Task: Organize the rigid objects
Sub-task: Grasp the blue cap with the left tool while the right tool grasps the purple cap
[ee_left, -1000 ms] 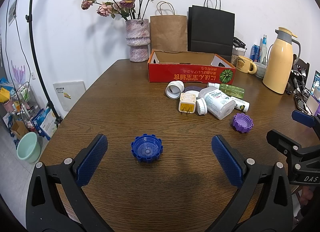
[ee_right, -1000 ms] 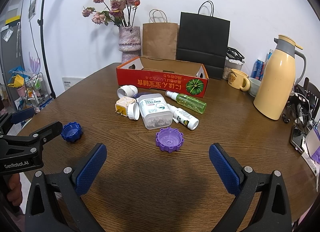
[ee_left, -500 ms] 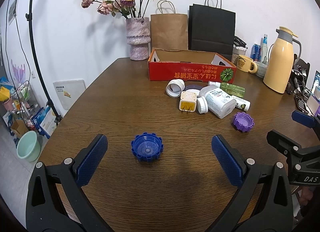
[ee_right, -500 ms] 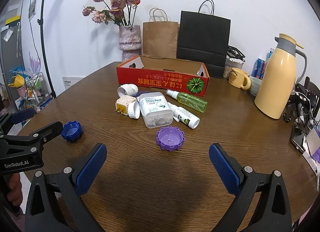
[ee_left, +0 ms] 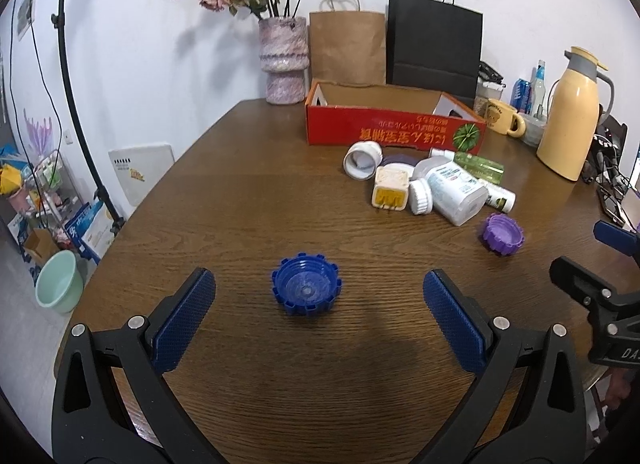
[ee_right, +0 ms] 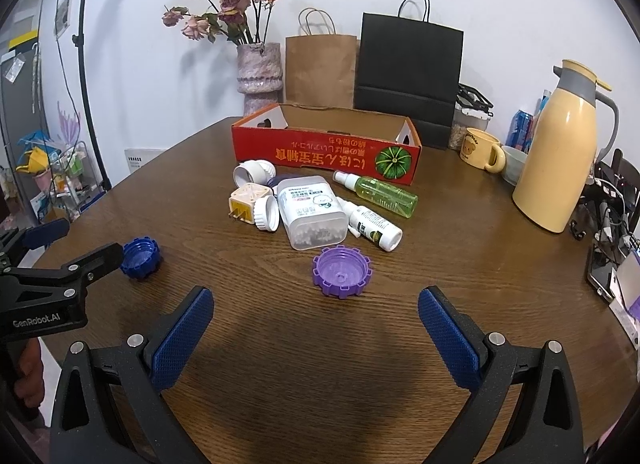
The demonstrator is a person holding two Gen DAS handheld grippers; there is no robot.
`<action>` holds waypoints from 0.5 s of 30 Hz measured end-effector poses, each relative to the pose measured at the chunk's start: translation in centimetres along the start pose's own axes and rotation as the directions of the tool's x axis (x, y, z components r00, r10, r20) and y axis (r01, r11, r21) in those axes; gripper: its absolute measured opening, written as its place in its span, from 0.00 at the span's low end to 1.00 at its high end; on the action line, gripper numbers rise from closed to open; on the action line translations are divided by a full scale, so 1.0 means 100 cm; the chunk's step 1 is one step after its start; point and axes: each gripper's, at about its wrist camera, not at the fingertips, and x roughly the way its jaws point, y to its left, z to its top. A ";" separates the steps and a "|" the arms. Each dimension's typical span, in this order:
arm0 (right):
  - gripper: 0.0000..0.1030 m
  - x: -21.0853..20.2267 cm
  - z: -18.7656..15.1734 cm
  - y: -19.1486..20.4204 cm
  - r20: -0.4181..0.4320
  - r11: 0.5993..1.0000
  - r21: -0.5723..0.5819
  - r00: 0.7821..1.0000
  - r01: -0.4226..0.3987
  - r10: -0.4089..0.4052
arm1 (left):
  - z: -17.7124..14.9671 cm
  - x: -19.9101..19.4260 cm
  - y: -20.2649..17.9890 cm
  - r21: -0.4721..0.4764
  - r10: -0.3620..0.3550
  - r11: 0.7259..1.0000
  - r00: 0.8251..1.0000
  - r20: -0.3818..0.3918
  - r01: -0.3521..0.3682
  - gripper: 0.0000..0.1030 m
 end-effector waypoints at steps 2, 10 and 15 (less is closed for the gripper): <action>1.00 0.003 -0.001 -0.001 -0.008 1.000 0.003 1.000 -0.002 0.002 | -0.002 0.005 0.001 0.000 0.004 1.000 1.000 -0.017 -0.004 1.00; 1.00 0.018 -0.003 -0.002 -0.040 1.000 0.005 0.999 -0.008 0.008 | -0.006 0.023 0.003 0.011 0.008 1.000 0.997 -0.074 -0.007 1.00; 1.00 0.027 -0.003 -0.002 -0.061 1.000 0.005 0.998 -0.010 0.010 | -0.008 0.031 0.003 0.011 0.008 1.000 0.995 -0.095 -0.007 1.00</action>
